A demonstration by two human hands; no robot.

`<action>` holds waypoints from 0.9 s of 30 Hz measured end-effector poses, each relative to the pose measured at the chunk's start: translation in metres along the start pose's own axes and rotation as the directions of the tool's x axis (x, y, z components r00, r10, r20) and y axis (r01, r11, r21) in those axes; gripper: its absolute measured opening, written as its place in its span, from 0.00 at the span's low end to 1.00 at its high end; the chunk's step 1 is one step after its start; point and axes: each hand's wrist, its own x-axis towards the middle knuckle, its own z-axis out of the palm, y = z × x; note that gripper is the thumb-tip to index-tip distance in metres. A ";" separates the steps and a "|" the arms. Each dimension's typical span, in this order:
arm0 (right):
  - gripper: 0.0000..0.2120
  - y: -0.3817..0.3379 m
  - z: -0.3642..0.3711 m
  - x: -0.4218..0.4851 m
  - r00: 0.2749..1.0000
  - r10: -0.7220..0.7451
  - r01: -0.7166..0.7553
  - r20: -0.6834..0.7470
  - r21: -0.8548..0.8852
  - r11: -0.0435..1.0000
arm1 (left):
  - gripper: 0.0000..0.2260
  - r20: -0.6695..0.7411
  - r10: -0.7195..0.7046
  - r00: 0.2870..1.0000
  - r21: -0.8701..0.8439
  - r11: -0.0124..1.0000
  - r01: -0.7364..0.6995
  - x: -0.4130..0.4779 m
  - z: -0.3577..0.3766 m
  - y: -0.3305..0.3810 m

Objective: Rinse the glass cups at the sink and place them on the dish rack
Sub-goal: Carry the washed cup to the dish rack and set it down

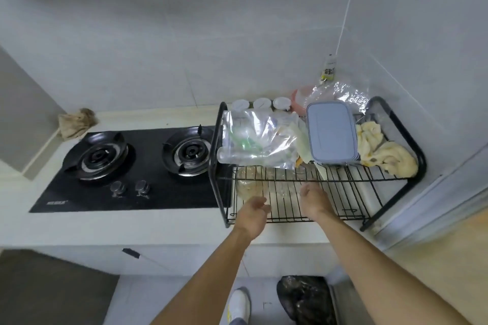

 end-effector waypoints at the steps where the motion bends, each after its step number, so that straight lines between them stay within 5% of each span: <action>1: 0.12 -0.001 0.001 -0.005 1.000 -0.002 0.001 0.020 0.036 0.999 | 0.18 -0.026 -0.002 1.000 0.002 1.000 0.002 -0.007 0.000 -0.006; 5: 0.25 0.000 0.016 -0.031 1.000 -0.009 0.013 -0.021 0.174 0.985 | 0.18 -0.096 0.011 0.995 0.029 1.000 -0.009 -0.032 -0.003 -0.027; 8: 0.17 -0.003 0.037 -0.054 0.995 -0.043 0.053 -0.088 0.110 0.993 | 0.18 -0.158 0.050 0.986 0.077 0.996 -0.039 -0.051 -0.014 -0.039; 12: 0.08 -0.024 0.078 -0.098 0.939 -0.345 0.344 0.015 -0.132 0.930 | 0.18 -0.276 0.096 0.957 0.105 0.992 -0.069 -0.086 -0.046 -0.056; 19: 0.14 -0.086 0.186 -0.189 0.611 -0.642 0.745 0.463 -0.063 0.664 | 0.19 -0.586 -0.007 0.810 0.090 0.993 0.074 -0.172 -0.149 -0.140; 27: 0.28 -0.170 0.354 -0.363 0.268 -0.570 0.831 0.777 0.112 0.544 | 0.21 -0.804 -0.279 0.526 -0.182 0.956 0.230 -0.344 -0.266 -0.302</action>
